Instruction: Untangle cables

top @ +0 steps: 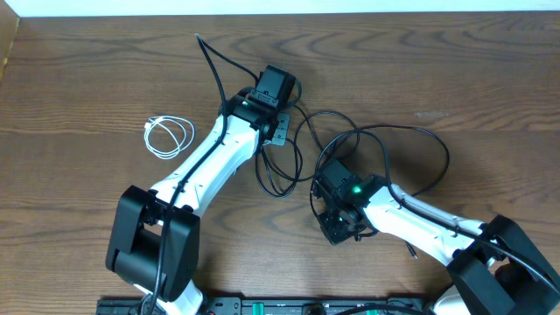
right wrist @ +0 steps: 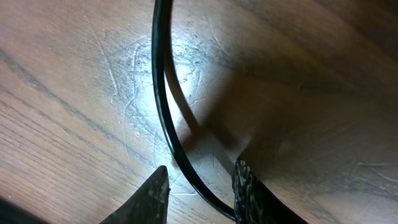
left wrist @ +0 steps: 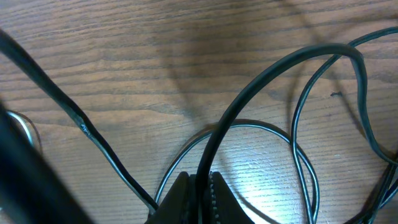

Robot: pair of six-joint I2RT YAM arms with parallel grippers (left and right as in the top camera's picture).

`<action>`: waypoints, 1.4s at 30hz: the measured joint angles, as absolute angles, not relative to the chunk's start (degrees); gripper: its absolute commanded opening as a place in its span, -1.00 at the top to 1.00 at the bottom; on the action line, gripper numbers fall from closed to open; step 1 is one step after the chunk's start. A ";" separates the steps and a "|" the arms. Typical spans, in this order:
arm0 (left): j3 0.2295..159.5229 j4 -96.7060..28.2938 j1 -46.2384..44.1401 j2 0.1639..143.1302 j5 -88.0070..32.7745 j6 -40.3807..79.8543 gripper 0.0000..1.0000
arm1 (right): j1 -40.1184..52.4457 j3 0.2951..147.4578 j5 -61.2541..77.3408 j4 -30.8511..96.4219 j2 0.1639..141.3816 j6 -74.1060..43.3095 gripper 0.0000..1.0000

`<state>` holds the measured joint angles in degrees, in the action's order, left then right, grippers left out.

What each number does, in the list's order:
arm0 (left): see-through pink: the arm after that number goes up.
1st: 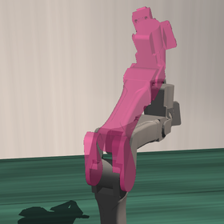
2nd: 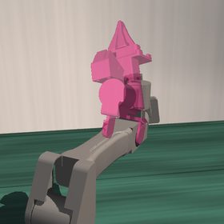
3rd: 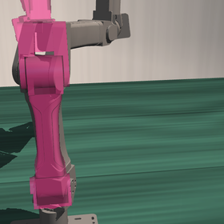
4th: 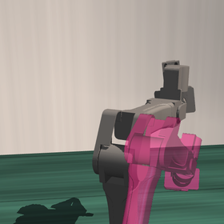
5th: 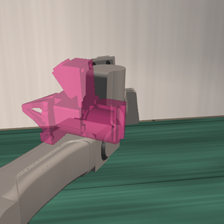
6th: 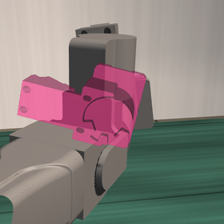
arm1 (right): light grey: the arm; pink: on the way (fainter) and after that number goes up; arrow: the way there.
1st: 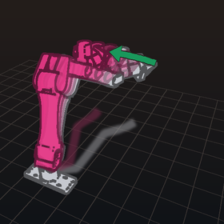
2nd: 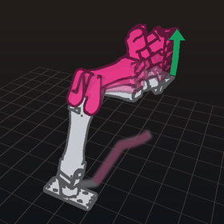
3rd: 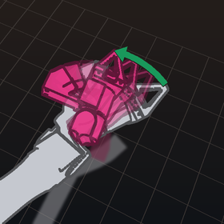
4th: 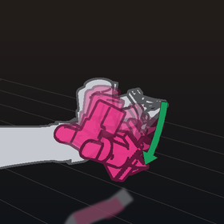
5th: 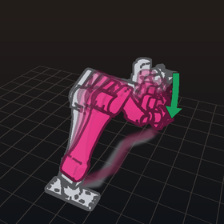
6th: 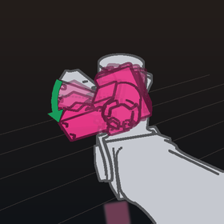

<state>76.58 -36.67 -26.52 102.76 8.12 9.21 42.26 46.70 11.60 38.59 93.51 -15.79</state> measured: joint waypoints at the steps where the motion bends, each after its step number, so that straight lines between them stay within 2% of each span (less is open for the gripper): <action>1: 76.58 -36.67 -26.52 102.76 8.14 9.21 0.85 | 42.28 46.70 11.62 38.61 93.51 -15.59 0.42; 6: 76.58 -36.88 -26.52 102.76 8.12 9.21 0.85 | 43.31 46.72 10.79 38.74 93.51 -13.76 0.63; 10: 76.58 -36.93 -26.52 102.76 8.14 9.21 0.85 | 44.58 46.70 10.15 38.70 93.62 -12.88 0.98; 22: 76.58 -36.95 -26.52 102.76 8.16 9.21 0.85 | 44.29 46.72 9.34 37.36 93.51 -14.52 0.98; 34: 76.58 -36.95 -26.52 102.76 8.34 9.21 0.85 | 28.64 48.31 5.48 37.30 74.67 -18.83 0.98; 42: 76.58 -36.97 -26.52 102.76 8.34 9.21 0.85 | 19.38 48.31 2.83 38.57 71.72 -20.73 0.98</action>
